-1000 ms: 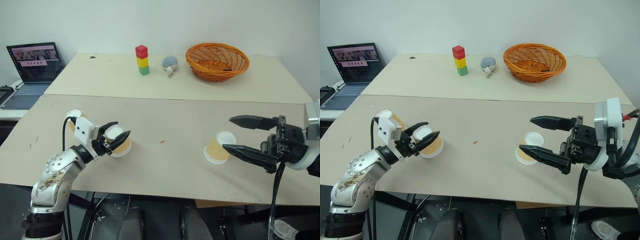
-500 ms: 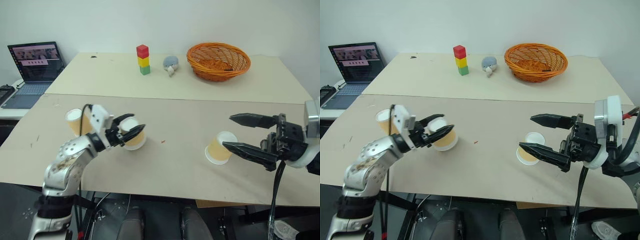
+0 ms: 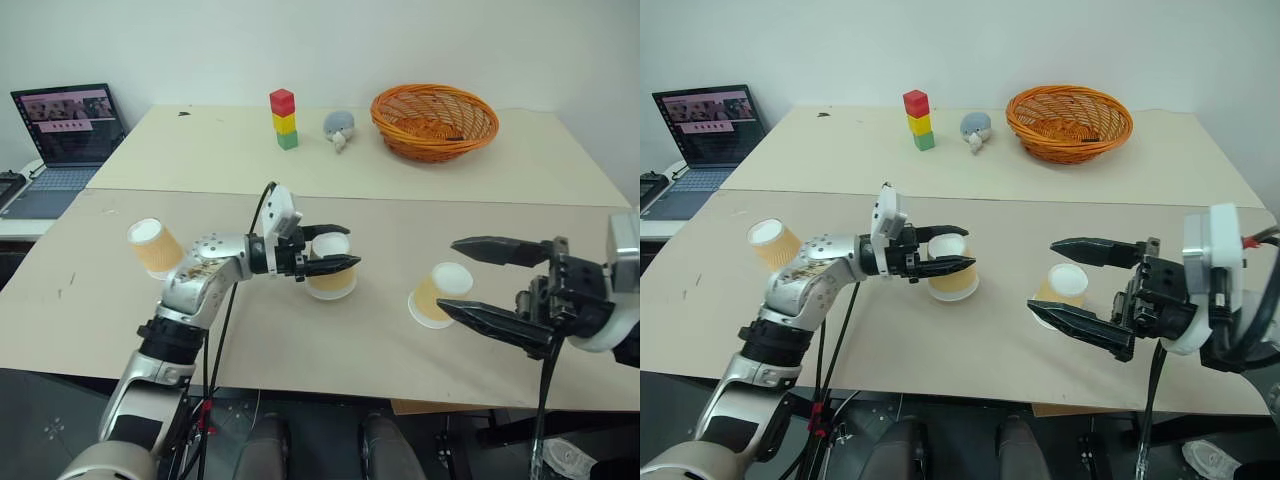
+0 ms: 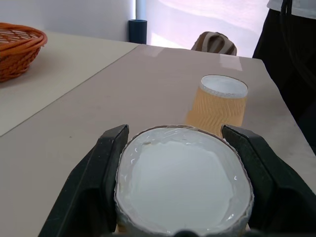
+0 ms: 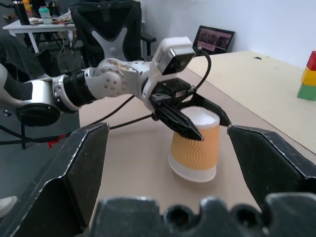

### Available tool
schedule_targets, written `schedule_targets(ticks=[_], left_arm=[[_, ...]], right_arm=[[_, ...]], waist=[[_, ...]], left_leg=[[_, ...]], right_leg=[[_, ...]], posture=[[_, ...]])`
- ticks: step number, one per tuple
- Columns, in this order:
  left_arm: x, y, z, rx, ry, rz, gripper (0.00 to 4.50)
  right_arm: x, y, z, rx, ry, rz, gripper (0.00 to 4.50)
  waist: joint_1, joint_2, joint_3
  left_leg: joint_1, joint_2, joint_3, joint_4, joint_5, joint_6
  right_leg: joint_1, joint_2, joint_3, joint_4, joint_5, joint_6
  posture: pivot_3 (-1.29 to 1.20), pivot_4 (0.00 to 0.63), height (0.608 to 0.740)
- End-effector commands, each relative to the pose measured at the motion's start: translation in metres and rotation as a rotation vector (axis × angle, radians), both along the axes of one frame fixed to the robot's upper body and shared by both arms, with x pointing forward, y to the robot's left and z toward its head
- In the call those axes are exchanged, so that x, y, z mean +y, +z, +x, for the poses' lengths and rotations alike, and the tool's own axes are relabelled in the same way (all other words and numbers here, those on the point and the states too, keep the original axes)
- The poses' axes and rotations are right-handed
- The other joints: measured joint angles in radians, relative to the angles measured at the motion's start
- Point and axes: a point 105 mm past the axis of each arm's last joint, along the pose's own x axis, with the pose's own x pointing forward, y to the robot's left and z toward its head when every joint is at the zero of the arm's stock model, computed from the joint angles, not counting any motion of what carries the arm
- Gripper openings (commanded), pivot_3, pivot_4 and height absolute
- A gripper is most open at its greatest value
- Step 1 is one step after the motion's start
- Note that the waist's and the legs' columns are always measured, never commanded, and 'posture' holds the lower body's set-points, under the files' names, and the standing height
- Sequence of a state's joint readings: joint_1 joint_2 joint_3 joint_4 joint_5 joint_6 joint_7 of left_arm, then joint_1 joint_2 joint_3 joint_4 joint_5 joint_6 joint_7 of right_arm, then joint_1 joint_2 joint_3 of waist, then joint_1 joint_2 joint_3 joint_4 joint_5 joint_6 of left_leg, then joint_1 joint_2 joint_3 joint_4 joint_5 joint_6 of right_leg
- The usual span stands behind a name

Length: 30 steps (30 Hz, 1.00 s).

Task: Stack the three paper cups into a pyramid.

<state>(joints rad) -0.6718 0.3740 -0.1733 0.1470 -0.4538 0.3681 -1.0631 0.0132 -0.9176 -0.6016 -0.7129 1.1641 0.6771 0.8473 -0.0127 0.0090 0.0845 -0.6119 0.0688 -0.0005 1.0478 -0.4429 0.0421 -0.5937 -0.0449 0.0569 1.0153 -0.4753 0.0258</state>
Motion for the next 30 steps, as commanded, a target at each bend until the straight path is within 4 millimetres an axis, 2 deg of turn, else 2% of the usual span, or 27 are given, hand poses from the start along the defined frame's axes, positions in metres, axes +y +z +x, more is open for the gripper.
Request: schedule_targets(ticks=[1, 8, 9, 10, 12, 17, 22, 30], left_arm=[[-0.003, 0.01, 0.003, -0.069, -0.016, 0.001, 2.75], [-0.009, 0.005, 0.007, -0.083, -0.03, 0.005, 2.75], [-0.011, 0.005, 0.006, -0.084, -0.033, -0.002, 3.59], [-0.012, 0.007, 0.008, -0.069, -0.028, -0.018, 3.71], [-0.013, 0.011, 0.011, -0.083, -0.006, -0.029, 4.42], [-0.011, 0.015, 0.01, -0.126, 0.032, -0.037, 4.42], [0.004, 0.041, 0.014, -0.133, 0.116, -0.126, 4.42], [0.044, 0.112, 0.007, -0.194, 0.296, -0.321, 4.42]], right_arm=[[0.001, 0.009, -0.006, -0.045, -0.005, -0.01, 4.5], [0.004, 0.012, -0.006, -0.046, -0.007, -0.011, 4.5], [0.004, 0.012, -0.006, -0.045, -0.008, -0.011, 4.5], [0.004, 0.012, -0.006, -0.045, -0.008, -0.012, 4.5], [0.004, 0.012, -0.006, -0.046, -0.01, -0.01, 4.5], [0.003, 0.014, -0.004, -0.049, -0.011, -0.009, 4.5], [0.003, 0.014, -0.002, -0.045, -0.004, -0.009, 4.5], [0.002, 0.015, 0.0, -0.041, 0.024, 0.006, 4.5]], waist=[[-0.001, 0.0, 0.0], [0.0, 0.0, 0.0], [0.001, 0.0, 0.0], [0.002, -0.001, 0.0], [0.003, -0.001, 0.001], [0.001, -0.001, 0.001], [0.0, -0.001, 0.001], [0.001, -0.002, 0.001]], left_leg=[[0.0, 0.0, 0.0, 0.0, 0.0, 0.0], [0.0, 0.0, 0.0, 0.0, 0.0, 0.001], [0.0, 0.0, 0.0, 0.0, 0.0, 0.001], [0.0, 0.0, 0.0, 0.0, 0.0, 0.001], [-0.001, 0.0, -0.001, 0.0, 0.0, 0.001], [0.0, 0.0, -0.001, 0.0, 0.001, 0.001], [0.0, 0.0, -0.001, 0.0, 0.001, 0.001], [0.0, 0.0, -0.002, 0.0, 0.001, 0.001]], right_leg=[[0.0, 0.0, 0.0, 0.0, 0.0, 0.0], [0.0, 0.0, 0.0, 0.0, 0.0, 0.0], [0.0, 0.0, 0.0, 0.0, 0.0, 0.0], [0.0, 0.0, 0.0, 0.0, 0.0, 0.0], [0.0, 0.0, 0.0, -0.001, 0.0, 0.0], [0.0, 0.0, 0.0, 0.0, 0.0, 0.0], [0.001, 0.0, 0.0, 0.0, 0.0, 0.0], [0.001, -0.001, 0.0, 0.0, 0.0, 0.0]], posture=[[0.0, 0.15, 0.638], [0.0, 0.15, 0.638], [0.0, 0.15, 0.638], [0.0, 0.15, 0.638], [0.0, 0.15, 0.638], [0.0, 0.15, 0.638], [0.0, 0.15, 0.638], [0.0, 0.15, 0.638]])
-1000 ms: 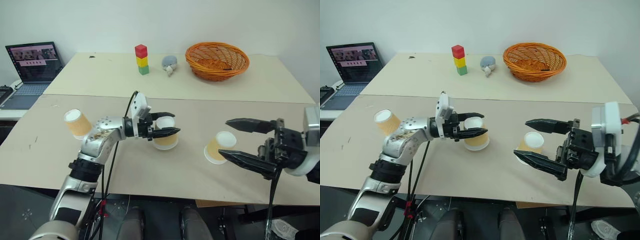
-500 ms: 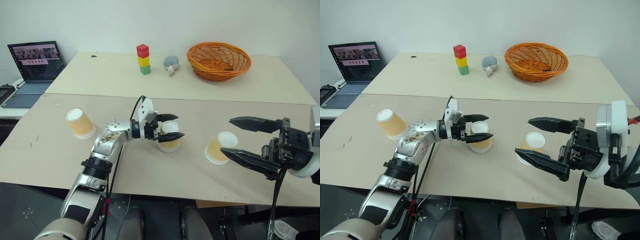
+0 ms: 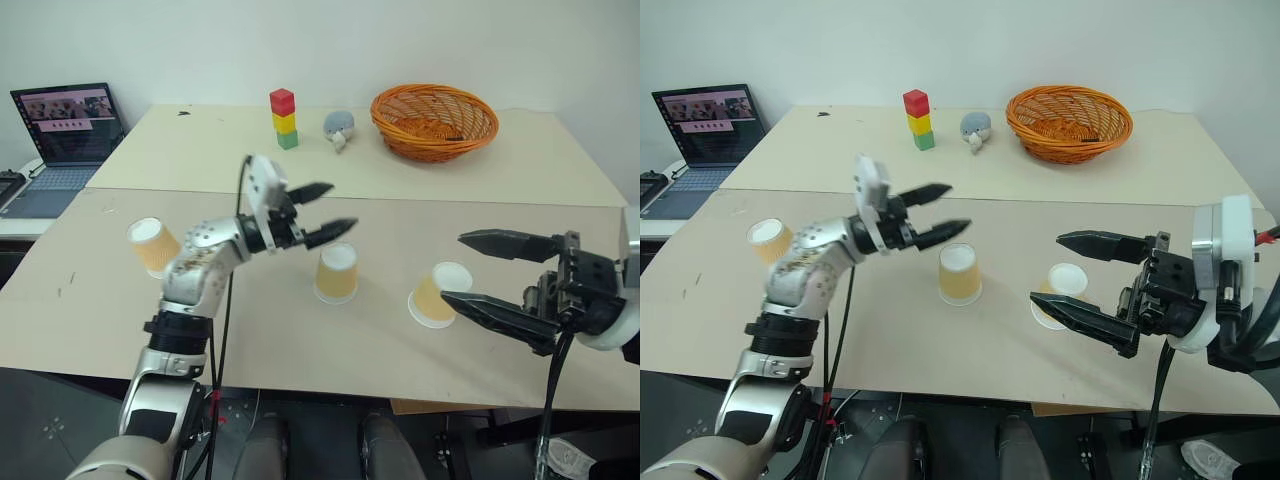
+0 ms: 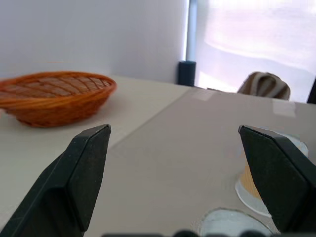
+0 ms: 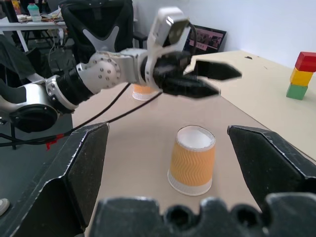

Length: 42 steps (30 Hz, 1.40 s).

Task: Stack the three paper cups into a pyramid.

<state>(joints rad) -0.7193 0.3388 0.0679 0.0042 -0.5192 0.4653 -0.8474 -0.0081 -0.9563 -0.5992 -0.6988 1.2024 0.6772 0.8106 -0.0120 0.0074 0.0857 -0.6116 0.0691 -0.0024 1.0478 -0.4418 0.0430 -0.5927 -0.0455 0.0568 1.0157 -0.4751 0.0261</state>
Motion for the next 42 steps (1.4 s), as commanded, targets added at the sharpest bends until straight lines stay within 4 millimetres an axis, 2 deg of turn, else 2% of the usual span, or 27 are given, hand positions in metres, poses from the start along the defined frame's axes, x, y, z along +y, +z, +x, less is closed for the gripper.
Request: schedule_targets(ticks=[1, 4, 8, 12, 15, 19, 22, 29, 33, 36, 38, 42], left_arm=[[0.016, 0.043, -0.009, -0.087, 0.071, -0.083, 4.42], [0.041, 0.046, 0.0, -0.065, 0.274, -0.123, 4.42], [0.079, 0.015, 0.018, 0.044, 0.648, -0.1, 4.42], [0.104, -0.034, -0.004, 0.198, 0.78, -0.064, 4.42], [0.11, -0.053, -0.027, 0.212, 0.81, -0.01, 4.42], [0.11, -0.068, -0.041, 0.249, 0.829, 0.006, 4.42], [0.109, -0.067, -0.044, 0.243, 0.85, -0.005, 4.42], [0.125, -0.053, -0.041, 0.174, 0.974, -0.044, 4.42], [0.156, -0.045, -0.036, 0.149, 1.191, -0.095, 4.42], [0.179, -0.027, -0.04, 0.042, 1.388, -0.122, 4.42], [0.186, -0.022, -0.041, 0.016, 1.447, -0.131, 4.42], [0.201, -0.03, -0.036, 0.054, 1.531, -0.119, 4.42]], right_arm=[[0.002, 0.007, -0.001, -0.037, 0.037, 0.004, 4.5], [0.006, 0.003, 0.002, -0.023, 0.068, 0.004, 4.5], [0.009, -0.001, 0.002, -0.013, 0.099, -0.013, 4.5], [0.006, -0.007, 0.005, -0.01, 0.08, -0.063, 4.5], [-0.001, -0.01, 0.007, -0.01, 0.05, -0.102, 4.5], [-0.006, -0.016, 0.012, -0.01, 0.025, -0.151, 4.5], [-0.005, -0.02, 0.012, -0.009, 0.034, -0.172, 4.5], [-0.001, -0.017, 0.014, -0.024, 0.044, -0.138, 4.5], [0.0, -0.017, 0.015, -0.025, 0.044, -0.125, 4.5], [0.0, -0.015, 0.015, -0.024, 0.043, -0.106, 4.5], [0.0, -0.015, 0.014, -0.024, 0.043, -0.098, 4.5], [0.001, -0.014, 0.014, -0.025, 0.045, -0.088, 4.5]], waist=[[0.001, 0.0, 0.0], [0.001, 0.0, 0.0], [0.001, 0.0, 0.0], [-0.003, -0.003, 0.002], [0.001, -0.006, 0.005], [0.019, -0.006, 0.005], [0.026, -0.006, 0.005], [0.023, -0.007, 0.005], [0.024, -0.007, 0.005], [0.023, -0.007, 0.005], [0.024, -0.008, 0.006], [0.025, -0.007, 0.006]], left_leg=[[0.0, 0.0, 0.0, 0.0, 0.0, 0.0], [0.002, 0.0, 0.0, 0.0, 0.0, 0.0], [0.006, -0.001, 0.0, -0.001, 0.0, 0.0], [0.012, 0.0, -0.001, -0.002, -0.001, 0.001], [0.011, 0.001, -0.001, -0.002, 0.0, 0.0], [0.012, 0.0, -0.002, -0.002, 0.0, -0.001], [0.012, -0.001, -0.002, -0.002, 0.0, -0.001], [0.011, 0.0, -0.002, -0.002, 0.0, 0.0], [0.011, 0.0, -0.002, -0.002, 0.0, 0.0], [0.011, -0.001, -0.002, -0.002, 0.0, 0.0], [0.011, -0.001, -0.002, -0.002, -0.001, 0.001], [0.011, -0.002, -0.002, -0.002, -0.001, 0.001]], right_leg=[[0.0, 0.0, 0.0, 0.0, 0.0, 0.0], [0.002, 0.0, 0.0, -0.001, 0.0, 0.0], [0.005, 0.0, 0.0, 0.0, 0.0, 0.0], [0.011, 0.0, 0.0, -0.001, 0.0, 0.0], [0.01, 0.0, 0.0, -0.001, 0.0, 0.0], [0.013, -0.003, -0.002, -0.002, 0.0, 0.0], [0.013, -0.003, -0.002, -0.002, 0.0, 0.0], [0.012, -0.003, -0.002, -0.002, 0.0, 0.0], [0.012, -0.003, -0.002, -0.002, 0.0, 0.0], [0.012, -0.003, -0.002, -0.002, 0.0, 0.0], [0.012, -0.003, -0.002, -0.002, 0.0, 0.0], [0.012, -0.006, -0.003, -0.002, 0.0, 0.0]], posture=[[0.0, 0.15, 0.638], [0.0, 0.15, 0.638], [0.0, 0.15, 0.638], [0.0, 0.15, 0.638], [0.0, 0.15, 0.638], [0.0, 0.15, 0.638], [0.0, 0.15, 0.638], [0.0, 0.15, 0.638], [0.0, 0.15, 0.638], [0.0, 0.15, 0.638], [0.0, 0.15, 0.638], [0.0, 0.15, 0.638]])
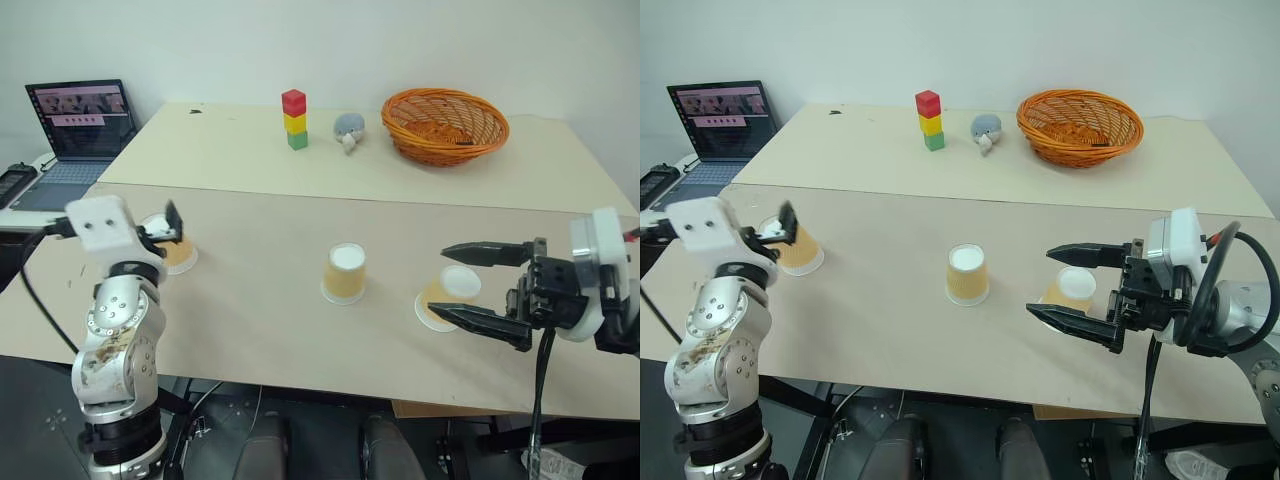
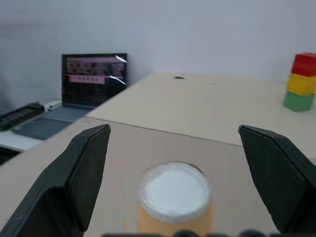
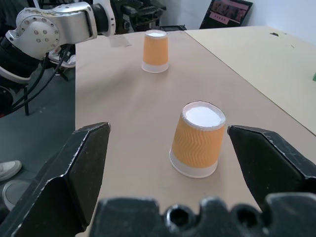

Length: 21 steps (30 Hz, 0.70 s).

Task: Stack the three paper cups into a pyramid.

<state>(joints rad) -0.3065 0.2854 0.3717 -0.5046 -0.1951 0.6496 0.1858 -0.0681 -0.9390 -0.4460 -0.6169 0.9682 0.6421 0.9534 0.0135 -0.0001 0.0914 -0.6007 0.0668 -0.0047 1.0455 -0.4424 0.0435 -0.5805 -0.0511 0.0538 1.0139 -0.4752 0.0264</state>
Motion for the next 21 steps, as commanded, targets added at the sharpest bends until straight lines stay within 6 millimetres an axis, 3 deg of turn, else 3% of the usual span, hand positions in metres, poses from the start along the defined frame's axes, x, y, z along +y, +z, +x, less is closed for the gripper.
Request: schedule_targets(ticks=[1, 8, 13, 21], left_arm=[[0.015, -0.002, 0.002, 0.009, 0.072, -0.005, 4.42], [0.006, -0.019, 0.013, 0.07, -0.005, -0.031, 4.42], [-0.006, -0.006, 0.019, 0.014, -0.047, -0.016, 4.42], [-0.012, -0.012, 0.024, 0.031, -0.061, -0.029, 4.42]], right_arm=[[0.002, 0.013, -0.003, -0.053, 0.016, 0.028, 4.5], [0.0, 0.017, -0.003, -0.064, 0.011, 0.039, 4.5], [-0.002, 0.018, -0.004, -0.07, 0.005, 0.045, 4.5], [-0.006, 0.017, -0.006, -0.066, -0.015, 0.055, 4.5]], waist=[[-0.001, 0.0, 0.0], [-0.001, 0.0, 0.0], [0.001, 0.0, 0.0], [-0.001, 0.0, 0.0]], left_leg=[[0.0, 0.0, 0.0, 0.0, 0.0, 0.0], [-0.001, -0.001, -0.001, 0.0, 0.0, 0.0], [-0.002, -0.002, -0.002, 0.0, 0.0, -0.001], [-0.002, -0.002, -0.003, 0.0, 0.0, -0.001]], right_leg=[[0.0, 0.0, 0.0, 0.0, 0.0, 0.0], [0.0, -0.003, -0.005, 0.0, 0.0, 0.0], [0.0, -0.006, -0.007, 0.0, 0.0, 0.0], [0.001, -0.008, -0.008, 0.0, 0.0, 0.0]], posture=[[0.0, 0.15, 0.638], [0.0, 0.15, 0.638], [0.0, 0.15, 0.638], [0.0, 0.15, 0.638]])
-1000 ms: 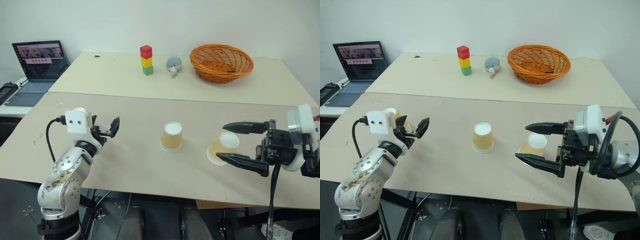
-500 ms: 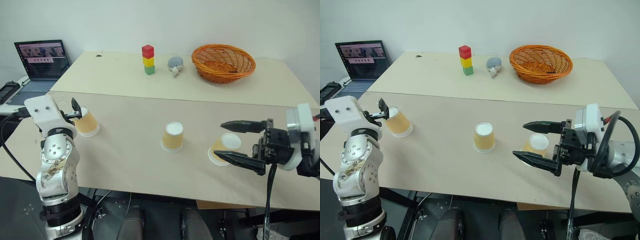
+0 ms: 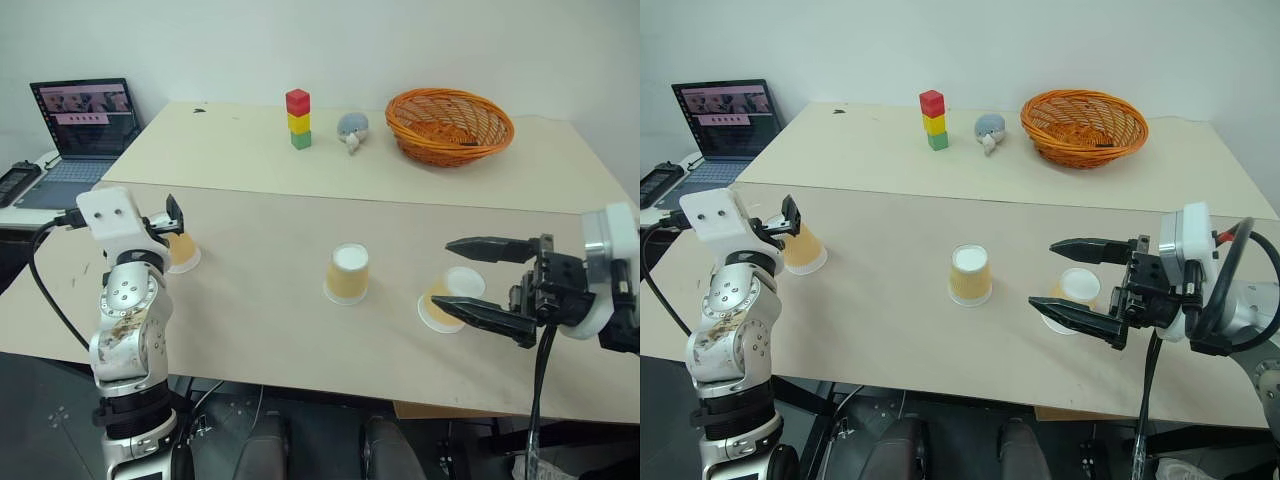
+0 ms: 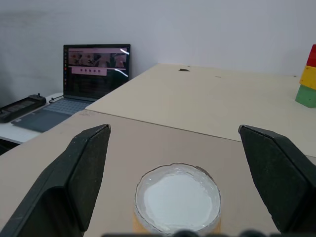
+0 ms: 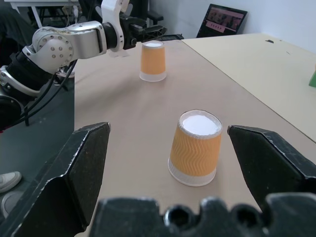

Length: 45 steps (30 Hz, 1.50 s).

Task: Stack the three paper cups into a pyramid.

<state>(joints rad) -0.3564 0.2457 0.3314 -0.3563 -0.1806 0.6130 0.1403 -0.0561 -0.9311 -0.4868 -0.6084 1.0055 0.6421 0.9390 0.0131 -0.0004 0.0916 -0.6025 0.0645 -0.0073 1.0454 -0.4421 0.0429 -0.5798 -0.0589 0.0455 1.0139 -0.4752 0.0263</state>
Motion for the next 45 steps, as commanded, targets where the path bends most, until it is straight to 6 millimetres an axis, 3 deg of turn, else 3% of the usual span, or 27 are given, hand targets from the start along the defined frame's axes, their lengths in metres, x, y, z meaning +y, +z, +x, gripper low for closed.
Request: schedule_targets(ticks=[1, 5, 24, 28, 30, 36, 39, 42, 45], left_arm=[[0.002, 0.011, -0.001, -0.042, 0.017, 0.017, 4.42], [0.007, -0.002, 0.0, 0.004, 0.05, -0.01, 4.42], [-0.001, -0.024, 0.011, 0.08, 0.04, -0.062, 4.42], [-0.004, -0.023, 0.013, 0.079, 0.026, -0.067, 2.86], [-0.007, -0.019, 0.014, 0.064, 0.013, -0.053, 2.86], [-0.026, 0.015, 0.021, -0.05, -0.069, 0.048, 2.86], [-0.057, 0.036, 0.032, -0.116, -0.257, 0.126, 2.86], [-0.085, 0.028, 0.038, -0.069, -0.465, 0.178, 2.86], [-0.096, 0.025, 0.039, -0.066, -0.567, 0.281, 2.86]], right_arm=[[-0.001, 0.011, -0.006, -0.058, 0.004, 0.015, 4.5], [-0.001, 0.012, -0.006, -0.057, 0.003, 0.022, 4.5], [-0.005, 0.018, -0.007, -0.073, -0.02, 0.038, 4.5], [-0.005, 0.018, -0.007, -0.072, -0.021, 0.037, 4.5], [-0.005, 0.017, -0.007, -0.071, -0.02, 0.035, 4.5], [-0.005, 0.018, -0.005, -0.075, -0.021, 0.035, 4.5], [-0.006, 0.019, -0.004, -0.077, -0.021, 0.033, 4.5], [-0.007, 0.021, -0.004, -0.082, -0.022, 0.033, 4.5], [-0.008, 0.021, -0.004, -0.082, -0.025, 0.031, 4.5]], waist=[[-0.001, 0.0, 0.0], [-0.001, 0.0, 0.0], [0.0, 0.0, 0.0], [0.001, 0.0, 0.0], [0.001, 0.0, 0.0], [0.001, 0.0, 0.0], [0.002, 0.0, 0.0], [0.001, 0.001, -0.001], [-0.001, 0.001, 0.0]], left_leg=[[0.0, 0.0, 0.0, 0.0, 0.0, 0.0], [0.0, 0.0, 0.0, 0.0, 0.0, 0.0], [-0.001, 0.0, -0.001, 0.0, 0.0, 0.0], [-0.001, 0.0, -0.001, 0.0, 0.0, 0.0], [-0.001, 0.0, -0.001, 0.0, 0.0, 0.0], [-0.001, -0.001, -0.001, 0.0, 0.0, 0.0], [-0.001, -0.001, -0.001, 0.0, 0.0, 0.0], [-0.001, -0.002, -0.001, 0.0, 0.0, 0.0], [0.0, -0.002, 0.0, -0.002, 0.0, 0.0]], right_leg=[[0.0, 0.0, 0.0, 0.0, 0.0, 0.0], [0.0, 0.0, 0.0, 0.0, 0.0, 0.0], [0.0, 0.0, -0.001, 0.0, 0.0, 0.0], [0.0, 0.0, -0.001, 0.0, 0.0, 0.0], [0.0, 0.0, -0.001, -0.001, 0.0, 0.0], [0.0, 0.0, -0.001, -0.001, 0.0, 0.0], [0.0, 0.0, -0.001, -0.001, 0.0, 0.0], [0.001, -0.001, -0.002, -0.001, 0.0, 0.0], [0.001, -0.001, -0.001, -0.001, 0.0, 0.0]], posture=[[0.0, 0.15, 0.638], [0.0, 0.15, 0.638], [0.0, 0.15, 0.638], [0.0, 0.15, 0.638], [0.0, 0.15, 0.638], [0.0, 0.15, 0.638], [0.0, 0.15, 0.638], [0.0, 0.15, 0.638], [0.0, 0.15, 0.638]])
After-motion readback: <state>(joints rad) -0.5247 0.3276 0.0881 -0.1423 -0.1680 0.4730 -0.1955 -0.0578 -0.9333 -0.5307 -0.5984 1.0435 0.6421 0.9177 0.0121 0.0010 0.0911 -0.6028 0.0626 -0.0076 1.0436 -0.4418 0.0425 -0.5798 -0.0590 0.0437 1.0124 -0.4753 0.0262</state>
